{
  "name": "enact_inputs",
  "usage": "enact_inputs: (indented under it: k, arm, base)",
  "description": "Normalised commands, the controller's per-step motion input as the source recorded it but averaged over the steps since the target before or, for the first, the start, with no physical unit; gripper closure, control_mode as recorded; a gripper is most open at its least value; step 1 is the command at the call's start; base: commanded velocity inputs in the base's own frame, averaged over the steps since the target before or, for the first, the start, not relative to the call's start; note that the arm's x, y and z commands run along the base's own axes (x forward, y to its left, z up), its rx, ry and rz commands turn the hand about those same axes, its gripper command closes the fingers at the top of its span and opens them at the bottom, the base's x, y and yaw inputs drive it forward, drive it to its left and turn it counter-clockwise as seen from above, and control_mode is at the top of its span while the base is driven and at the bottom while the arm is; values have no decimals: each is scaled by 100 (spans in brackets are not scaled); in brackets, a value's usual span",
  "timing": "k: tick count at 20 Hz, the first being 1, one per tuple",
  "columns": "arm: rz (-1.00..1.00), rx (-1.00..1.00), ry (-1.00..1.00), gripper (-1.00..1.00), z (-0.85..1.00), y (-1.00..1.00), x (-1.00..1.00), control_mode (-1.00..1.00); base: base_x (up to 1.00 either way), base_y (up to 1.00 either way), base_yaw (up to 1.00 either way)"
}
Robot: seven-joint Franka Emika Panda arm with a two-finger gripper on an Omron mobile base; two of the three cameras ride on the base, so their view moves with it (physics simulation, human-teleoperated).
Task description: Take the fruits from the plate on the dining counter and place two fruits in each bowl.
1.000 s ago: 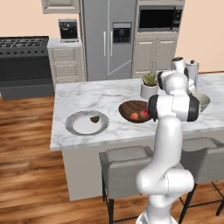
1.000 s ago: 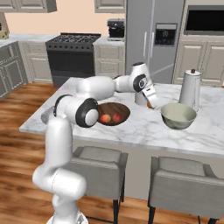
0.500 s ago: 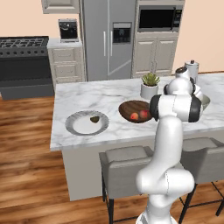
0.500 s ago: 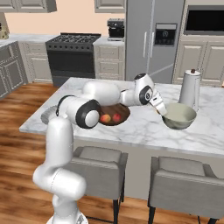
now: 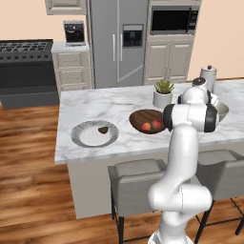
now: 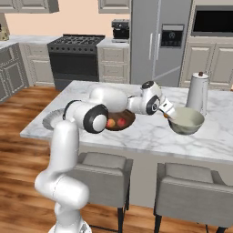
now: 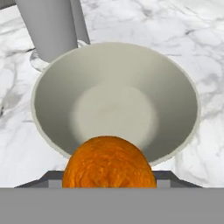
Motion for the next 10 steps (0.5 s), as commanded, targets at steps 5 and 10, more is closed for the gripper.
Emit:
enact_inputs:
  k: [5,10]
  arm:
    - [0,0,0,100,0,-5,25,-100]
    - [0,0,0,100,-3,-7,21,-100]
  base:
    - [0,0,0]
    - [0,0,0]
